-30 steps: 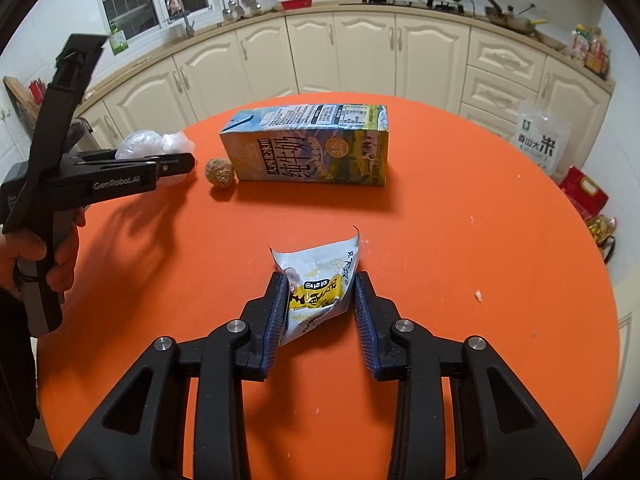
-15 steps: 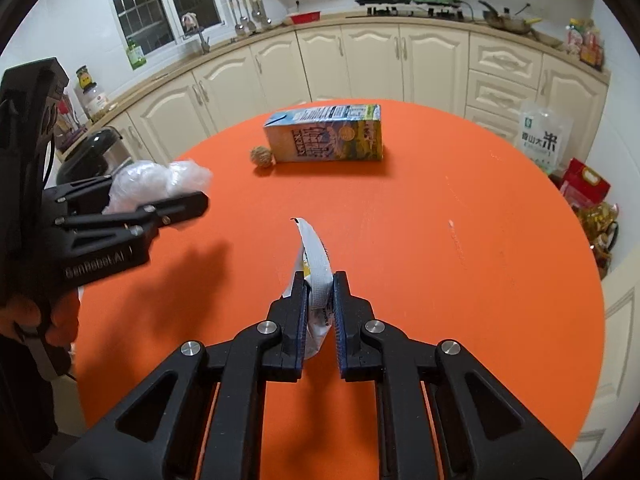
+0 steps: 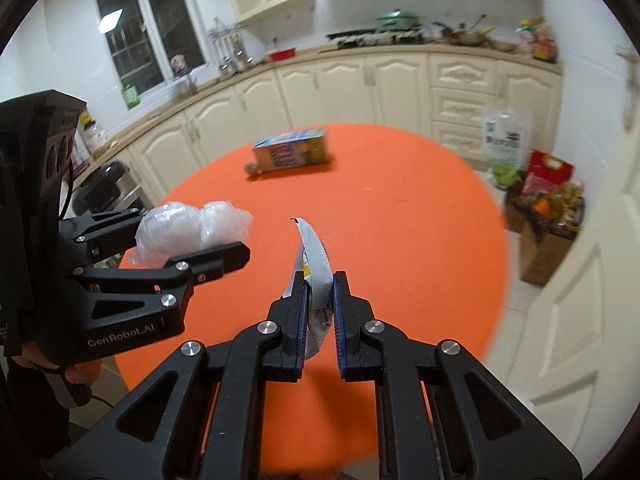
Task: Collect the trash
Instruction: 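Carry the wrapper and clear bag to the blue bin and open both tools, then move both tools back over the orange table toward the carton, then grasp the brown lump with the left tool while the right tool grasps the juice carton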
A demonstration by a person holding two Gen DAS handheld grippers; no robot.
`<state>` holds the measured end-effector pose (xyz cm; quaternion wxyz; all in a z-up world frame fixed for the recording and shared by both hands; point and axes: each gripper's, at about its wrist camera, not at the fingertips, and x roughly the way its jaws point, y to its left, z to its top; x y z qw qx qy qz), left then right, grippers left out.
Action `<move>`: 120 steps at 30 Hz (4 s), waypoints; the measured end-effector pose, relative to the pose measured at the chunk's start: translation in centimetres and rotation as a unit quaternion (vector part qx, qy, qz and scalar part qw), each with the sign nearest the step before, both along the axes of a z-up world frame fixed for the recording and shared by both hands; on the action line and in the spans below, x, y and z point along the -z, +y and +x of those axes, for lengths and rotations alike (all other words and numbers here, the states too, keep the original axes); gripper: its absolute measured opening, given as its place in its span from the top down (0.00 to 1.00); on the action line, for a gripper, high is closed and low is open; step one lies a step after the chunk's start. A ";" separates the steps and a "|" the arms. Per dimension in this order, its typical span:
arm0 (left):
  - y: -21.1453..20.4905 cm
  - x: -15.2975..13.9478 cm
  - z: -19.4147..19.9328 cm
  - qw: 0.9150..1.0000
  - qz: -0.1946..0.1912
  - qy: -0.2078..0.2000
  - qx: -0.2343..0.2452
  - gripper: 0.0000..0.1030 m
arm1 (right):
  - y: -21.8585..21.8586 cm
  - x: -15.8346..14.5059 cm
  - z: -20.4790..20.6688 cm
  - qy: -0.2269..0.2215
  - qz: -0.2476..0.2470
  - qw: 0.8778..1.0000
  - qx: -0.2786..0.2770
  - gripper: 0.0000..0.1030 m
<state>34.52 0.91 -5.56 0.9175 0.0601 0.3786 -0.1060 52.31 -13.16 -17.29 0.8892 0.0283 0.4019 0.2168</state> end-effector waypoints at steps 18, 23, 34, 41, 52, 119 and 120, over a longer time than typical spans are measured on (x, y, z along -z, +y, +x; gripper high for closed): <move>-16.6 4.9 -3.8 0.985 0.031 0.060 0.158 0.60 | -20.0 8.0 -8.4 0.082 -0.025 0.983 0.161 0.88; -20.9 7.1 -1.5 0.980 0.043 0.094 0.169 0.60 | -21.9 11.8 -8.5 0.114 -0.025 0.977 0.178 0.79; -28.4 13.7 6.4 0.968 0.076 0.163 0.175 0.58 | -24.2 14.7 -9.0 0.141 -0.018 0.971 0.192 0.48; -30.7 16.0 8.8 0.964 0.079 0.191 0.169 0.55 | -24.4 15.8 -9.2 0.158 -0.012 0.968 0.193 0.47; -28.7 13.8 8.7 0.963 0.061 0.198 0.170 0.42 | -24.0 14.3 -9.9 0.150 -0.016 0.968 0.199 0.45; 22.5 7.5 23.0 0.991 0.010 0.037 -0.125 0.77 | 17.7 8.3 31.3 0.010 -0.071 0.971 -0.229 0.07; 22.4 7.4 22.6 0.991 0.012 0.034 -0.125 0.77 | 17.9 8.3 31.5 0.010 -0.066 0.970 -0.233 0.07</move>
